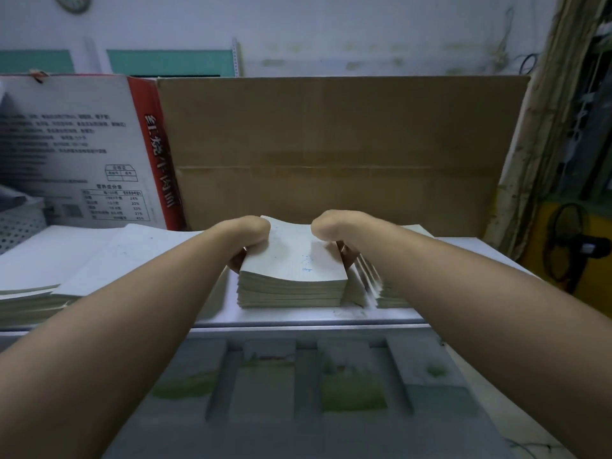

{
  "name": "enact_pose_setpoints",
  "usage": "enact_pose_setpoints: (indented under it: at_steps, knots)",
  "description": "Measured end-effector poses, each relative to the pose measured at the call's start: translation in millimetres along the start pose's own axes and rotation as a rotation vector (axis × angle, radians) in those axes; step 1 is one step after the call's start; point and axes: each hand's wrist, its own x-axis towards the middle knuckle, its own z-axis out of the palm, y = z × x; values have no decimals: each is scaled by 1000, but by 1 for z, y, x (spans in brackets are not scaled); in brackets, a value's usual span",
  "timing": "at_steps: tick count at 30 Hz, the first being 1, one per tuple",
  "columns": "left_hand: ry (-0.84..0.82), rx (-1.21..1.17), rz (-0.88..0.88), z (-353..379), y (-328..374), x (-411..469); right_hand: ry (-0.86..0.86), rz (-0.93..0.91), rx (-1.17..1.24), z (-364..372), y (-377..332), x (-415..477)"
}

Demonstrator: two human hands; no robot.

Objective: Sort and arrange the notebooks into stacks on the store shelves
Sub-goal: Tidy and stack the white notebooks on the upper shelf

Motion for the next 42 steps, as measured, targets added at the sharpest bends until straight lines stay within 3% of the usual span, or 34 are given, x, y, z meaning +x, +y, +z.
enact_pose_setpoints:
  at_steps: [4,7,10,15,19,26,33,38,42]
  knots:
    - [91,75,116,-15,4,-15,153,-48,-123,-4,1,-19]
    - [206,221,247,-38,-4,-33,267,-197,-262,-4,-4,-31]
    - [286,336,242,-66,-32,-49,240,-346,-208,2,-23,-32]
    - [405,436,207,-112,-93,-69,14,-429,54,34,-76,-27]
    - [445,442,270,-148,-129,-72,88,-444,135,59,-114,-27]
    - [347,504,463,-175,-163,-51,192,-245,145,88,-148,-20]
    - [305,491,485,-178,-191,-25,52,46,387,120,-154,-17]
    - [420,564,535,-166,-208,-17,39,111,502,119,-160,-10]
    - [416,568,541,-164,-210,-16,-40,223,700,119,-155,-4]
